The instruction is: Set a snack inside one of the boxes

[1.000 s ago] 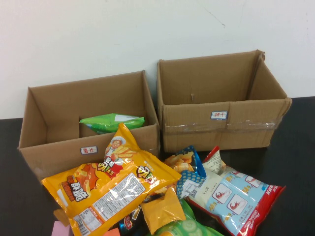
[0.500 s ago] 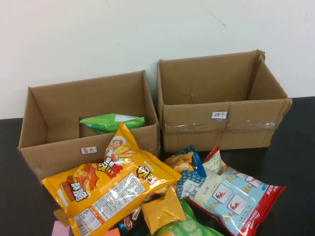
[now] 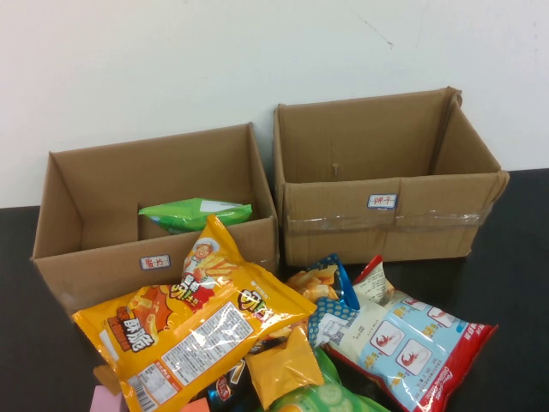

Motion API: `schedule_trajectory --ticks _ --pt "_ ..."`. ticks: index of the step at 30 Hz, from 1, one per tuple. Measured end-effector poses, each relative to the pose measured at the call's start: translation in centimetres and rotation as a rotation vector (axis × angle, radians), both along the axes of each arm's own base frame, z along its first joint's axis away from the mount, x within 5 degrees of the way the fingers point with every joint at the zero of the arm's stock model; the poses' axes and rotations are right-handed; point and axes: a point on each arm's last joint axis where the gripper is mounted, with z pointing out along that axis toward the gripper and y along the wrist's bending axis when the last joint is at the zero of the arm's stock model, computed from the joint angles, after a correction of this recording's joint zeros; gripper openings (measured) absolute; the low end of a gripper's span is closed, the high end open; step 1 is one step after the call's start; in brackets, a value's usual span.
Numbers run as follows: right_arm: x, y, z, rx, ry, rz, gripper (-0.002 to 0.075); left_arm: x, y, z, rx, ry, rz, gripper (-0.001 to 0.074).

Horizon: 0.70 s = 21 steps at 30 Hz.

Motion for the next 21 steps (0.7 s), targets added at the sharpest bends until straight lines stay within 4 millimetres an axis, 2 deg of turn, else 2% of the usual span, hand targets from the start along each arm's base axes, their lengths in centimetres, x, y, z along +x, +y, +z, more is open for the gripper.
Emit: schedule_trajectory --ticks 9,11,17,21 --pt "-0.1 1.0 -1.7 0.024 0.177 0.096 0.0003 0.0 0.0 0.0 -0.002 0.0 0.001 -0.0003" --pt "-0.2 0.7 -2.2 0.084 0.229 0.063 0.0003 0.0 0.0 0.0 -0.002 0.0 0.001 -0.0003" --pt "-0.7 0.1 -2.7 0.073 0.267 -0.011 0.0003 0.0 0.0 0.0 -0.002 0.0 0.001 -0.0003" --pt "-1.0 0.0 -3.7 0.067 0.379 -0.025 0.0002 0.0 0.0 0.0 -0.002 0.0 0.001 -0.0003"
